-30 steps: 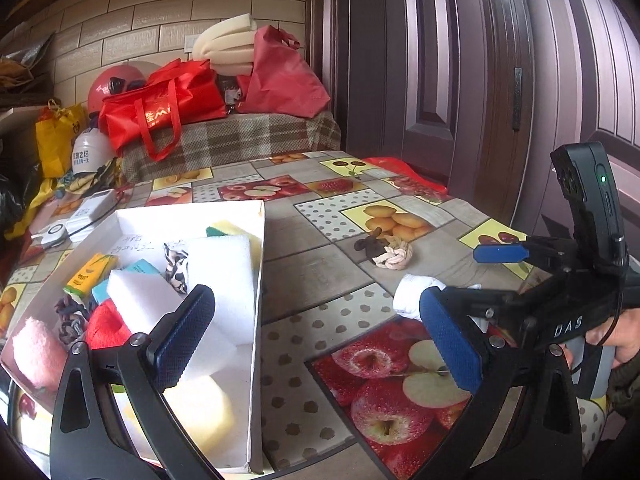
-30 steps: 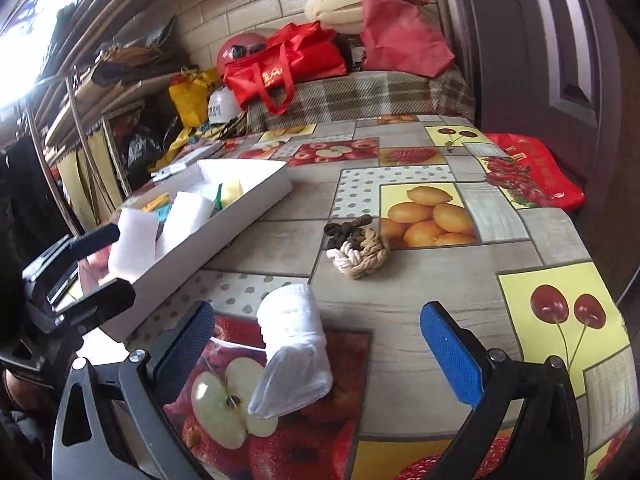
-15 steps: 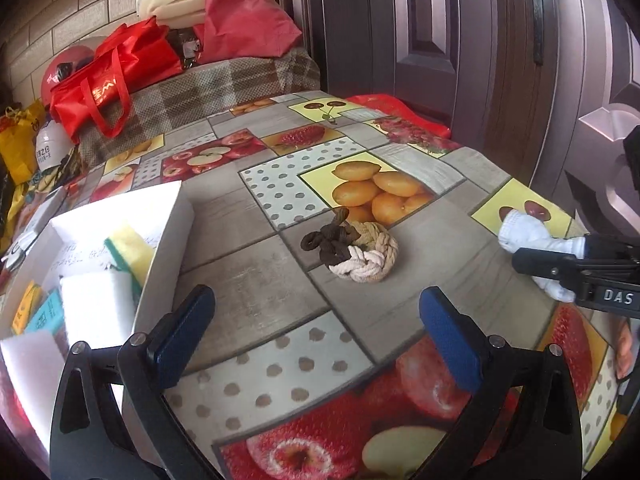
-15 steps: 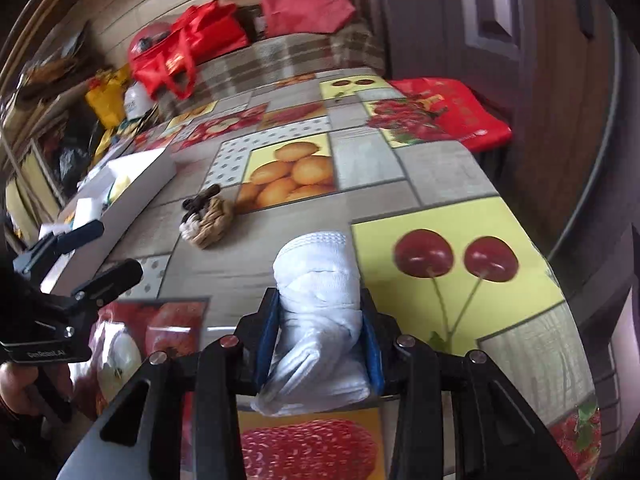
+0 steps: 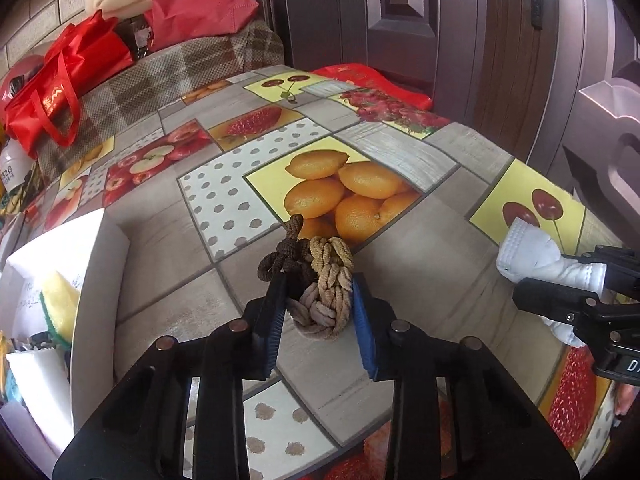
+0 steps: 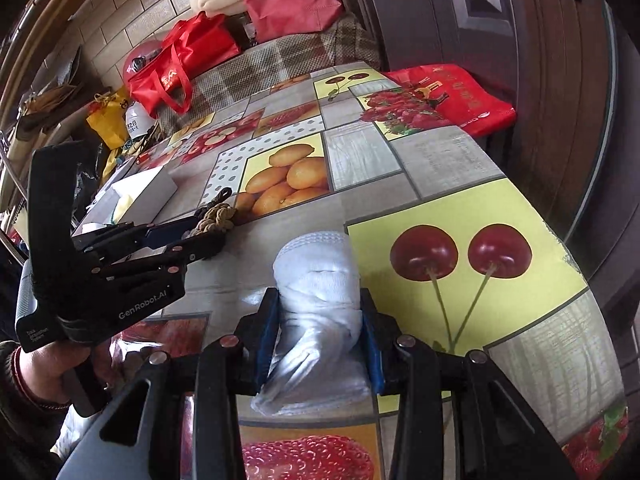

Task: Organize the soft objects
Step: 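Grasp the beige rope knot with the left gripper while the right grasps the white sock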

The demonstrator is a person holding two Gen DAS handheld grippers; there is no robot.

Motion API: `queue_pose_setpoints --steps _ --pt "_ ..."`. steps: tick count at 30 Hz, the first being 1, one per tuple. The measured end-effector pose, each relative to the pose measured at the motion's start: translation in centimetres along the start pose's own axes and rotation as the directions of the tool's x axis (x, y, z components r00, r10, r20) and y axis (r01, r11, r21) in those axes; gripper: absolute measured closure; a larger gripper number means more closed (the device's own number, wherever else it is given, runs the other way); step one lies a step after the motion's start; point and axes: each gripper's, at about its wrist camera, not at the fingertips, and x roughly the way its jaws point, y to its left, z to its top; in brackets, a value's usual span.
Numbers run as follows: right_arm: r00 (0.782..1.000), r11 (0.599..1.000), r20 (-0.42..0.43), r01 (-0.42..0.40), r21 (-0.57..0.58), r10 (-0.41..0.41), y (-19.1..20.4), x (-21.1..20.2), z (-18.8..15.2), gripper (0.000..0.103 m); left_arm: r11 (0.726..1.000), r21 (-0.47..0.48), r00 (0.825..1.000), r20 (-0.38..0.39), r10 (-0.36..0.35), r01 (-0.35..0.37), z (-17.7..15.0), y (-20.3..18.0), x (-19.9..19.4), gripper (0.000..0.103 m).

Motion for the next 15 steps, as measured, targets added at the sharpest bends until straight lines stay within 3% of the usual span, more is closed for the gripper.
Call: queue_pose_setpoints --steps 6,11,15 --pt "0.988 0.997 0.150 0.056 -0.052 -0.048 1.8 -2.5 -0.3 0.065 1.000 -0.003 0.982 0.191 0.009 -0.009 -1.9 -0.3 -5.3 0.072" --pt "0.969 0.999 0.248 0.003 -0.054 0.010 4.5 -3.7 -0.9 0.065 1.000 -0.023 0.954 0.300 0.019 -0.012 -4.4 0.6 -9.4 0.072" --pt "0.951 0.997 0.308 -0.011 -0.080 0.035 6.9 -4.3 -1.4 0.065 0.994 -0.103 0.936 0.351 0.015 0.023 -6.0 2.9 -11.5 0.072"
